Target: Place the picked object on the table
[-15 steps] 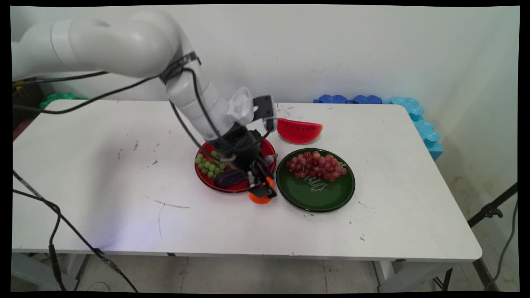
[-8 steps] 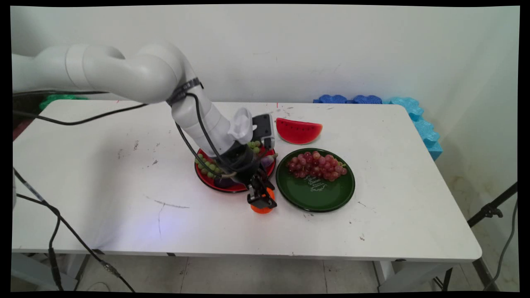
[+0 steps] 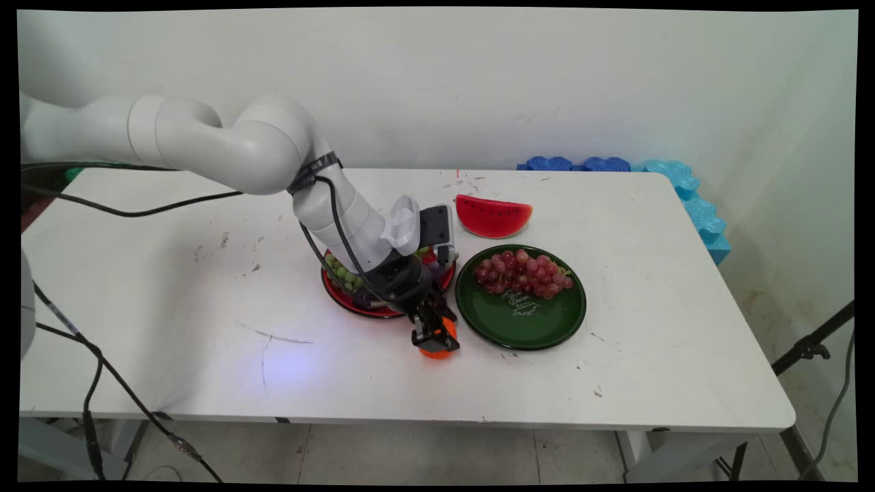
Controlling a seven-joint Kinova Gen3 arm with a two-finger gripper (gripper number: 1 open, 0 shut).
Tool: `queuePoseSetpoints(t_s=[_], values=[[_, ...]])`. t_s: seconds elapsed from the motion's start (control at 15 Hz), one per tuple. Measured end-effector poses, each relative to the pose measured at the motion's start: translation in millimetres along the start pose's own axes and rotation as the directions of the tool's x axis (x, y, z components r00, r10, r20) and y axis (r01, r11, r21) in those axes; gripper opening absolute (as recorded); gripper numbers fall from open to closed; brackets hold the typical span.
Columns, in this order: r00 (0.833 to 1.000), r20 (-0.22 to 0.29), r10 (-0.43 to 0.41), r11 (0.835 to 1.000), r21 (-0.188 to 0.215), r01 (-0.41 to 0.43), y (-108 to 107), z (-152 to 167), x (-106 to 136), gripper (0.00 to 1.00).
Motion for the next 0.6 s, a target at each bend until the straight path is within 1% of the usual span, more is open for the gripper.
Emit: queuePoseSetpoints(t_s=[0.33, 0.4, 0.6], values=[[1.000, -0.011, 0.010, 1.000, 0.001, -0.010, -2.5, 7.0, -2.9, 0.00], [1.000, -0.013, 0.012, 1.000, 0.001, -0.012, -3.4, 7.5, -3.1, 1.00], [1.000, -0.025, 0.016, 1.000, -0.002, -0.016, -6.3, 5.7, -1.7, 1.00]])
